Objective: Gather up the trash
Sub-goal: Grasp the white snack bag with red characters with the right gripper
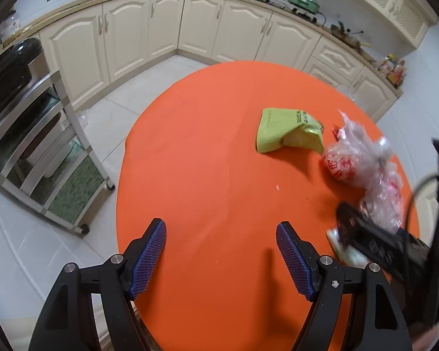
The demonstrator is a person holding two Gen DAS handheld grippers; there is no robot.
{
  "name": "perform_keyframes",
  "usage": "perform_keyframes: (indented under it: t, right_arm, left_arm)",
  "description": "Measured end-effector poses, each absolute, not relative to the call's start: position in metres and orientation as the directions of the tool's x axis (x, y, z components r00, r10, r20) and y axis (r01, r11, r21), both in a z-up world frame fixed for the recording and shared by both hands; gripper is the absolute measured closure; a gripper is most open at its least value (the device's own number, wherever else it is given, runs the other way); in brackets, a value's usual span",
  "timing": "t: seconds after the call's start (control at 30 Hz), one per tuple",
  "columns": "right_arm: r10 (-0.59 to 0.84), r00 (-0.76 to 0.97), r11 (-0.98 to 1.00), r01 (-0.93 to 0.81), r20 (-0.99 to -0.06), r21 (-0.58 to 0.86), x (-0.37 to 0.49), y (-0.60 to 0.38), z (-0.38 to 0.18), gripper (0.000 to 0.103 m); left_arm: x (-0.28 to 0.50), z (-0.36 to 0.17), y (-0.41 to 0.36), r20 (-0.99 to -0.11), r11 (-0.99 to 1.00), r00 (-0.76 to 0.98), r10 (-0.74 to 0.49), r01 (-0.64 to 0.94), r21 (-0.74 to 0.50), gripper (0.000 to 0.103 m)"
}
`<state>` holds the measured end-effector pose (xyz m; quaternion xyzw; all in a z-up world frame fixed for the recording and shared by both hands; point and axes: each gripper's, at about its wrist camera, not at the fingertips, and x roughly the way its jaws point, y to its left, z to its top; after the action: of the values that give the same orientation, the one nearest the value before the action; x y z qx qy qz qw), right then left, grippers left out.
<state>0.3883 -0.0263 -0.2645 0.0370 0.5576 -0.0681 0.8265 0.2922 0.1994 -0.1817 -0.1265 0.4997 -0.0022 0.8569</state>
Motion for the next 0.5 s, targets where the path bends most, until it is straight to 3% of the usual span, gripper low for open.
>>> perform_keyframes:
  t: [0.37,0.5]
  right_arm:
    - [-0.062,0.337,0.993,0.12,-0.939,-0.023,0.331,-0.084,-0.244,0.02]
    - [-0.094,0.352,0.995,0.071,-0.931,-0.073,0.329,-0.094,-0.237,0.02]
  left_arm:
    - [0.272,-0.167,0.141,-0.865,0.981,0.473,-0.167,-0.008,-0.194,0.029]
    - [0.271,-0.162,0.128,-0.868,0.983,0.468,-0.166,0.004,-0.185,0.029]
